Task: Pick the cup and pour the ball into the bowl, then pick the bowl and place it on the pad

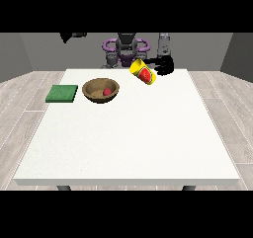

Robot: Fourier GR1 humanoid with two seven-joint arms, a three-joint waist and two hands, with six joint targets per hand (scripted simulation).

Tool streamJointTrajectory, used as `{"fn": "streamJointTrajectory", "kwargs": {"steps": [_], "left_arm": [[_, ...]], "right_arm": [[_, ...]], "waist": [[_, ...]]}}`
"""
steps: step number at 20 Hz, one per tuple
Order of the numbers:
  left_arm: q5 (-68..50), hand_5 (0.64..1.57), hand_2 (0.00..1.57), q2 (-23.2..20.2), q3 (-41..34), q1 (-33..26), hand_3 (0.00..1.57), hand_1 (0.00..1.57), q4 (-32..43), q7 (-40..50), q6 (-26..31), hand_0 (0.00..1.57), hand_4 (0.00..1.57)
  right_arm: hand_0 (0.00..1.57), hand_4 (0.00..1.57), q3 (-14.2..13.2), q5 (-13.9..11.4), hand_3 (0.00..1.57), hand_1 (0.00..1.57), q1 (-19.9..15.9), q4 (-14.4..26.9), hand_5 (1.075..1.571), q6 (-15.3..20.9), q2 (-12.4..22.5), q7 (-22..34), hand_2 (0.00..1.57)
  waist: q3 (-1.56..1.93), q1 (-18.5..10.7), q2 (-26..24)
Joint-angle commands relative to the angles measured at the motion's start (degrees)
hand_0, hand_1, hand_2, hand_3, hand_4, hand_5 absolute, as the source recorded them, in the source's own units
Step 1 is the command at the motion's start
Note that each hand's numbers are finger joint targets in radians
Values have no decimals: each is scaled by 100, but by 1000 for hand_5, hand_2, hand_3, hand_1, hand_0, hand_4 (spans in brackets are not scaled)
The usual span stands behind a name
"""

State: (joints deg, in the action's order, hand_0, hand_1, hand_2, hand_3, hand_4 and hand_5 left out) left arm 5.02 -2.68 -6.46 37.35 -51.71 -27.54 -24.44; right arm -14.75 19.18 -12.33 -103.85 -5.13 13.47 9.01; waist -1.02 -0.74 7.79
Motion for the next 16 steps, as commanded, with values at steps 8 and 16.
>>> {"fn": "streamJointTrajectory", "kwargs": {"steps": [8, 16], "left_arm": [[-2174, 1547, 0, -1688, -1436, 339, 0, 0, 424, -743, 3443, 0, 0], [-2102, 1521, 0, -2796, -1312, 1176, 0, 0, -27, 513, 3670, 0, 0]], "right_arm": [[0, 492, 569, -695, 0, 0, -306, -784, 1568, 736, -339, 298, 0], [0, 412, 284, -690, 0, 0, -344, 1292, 1568, 511, -649, -991, 0]], "waist": [[91, -134, 1079], [114, -393, 1211]]}}
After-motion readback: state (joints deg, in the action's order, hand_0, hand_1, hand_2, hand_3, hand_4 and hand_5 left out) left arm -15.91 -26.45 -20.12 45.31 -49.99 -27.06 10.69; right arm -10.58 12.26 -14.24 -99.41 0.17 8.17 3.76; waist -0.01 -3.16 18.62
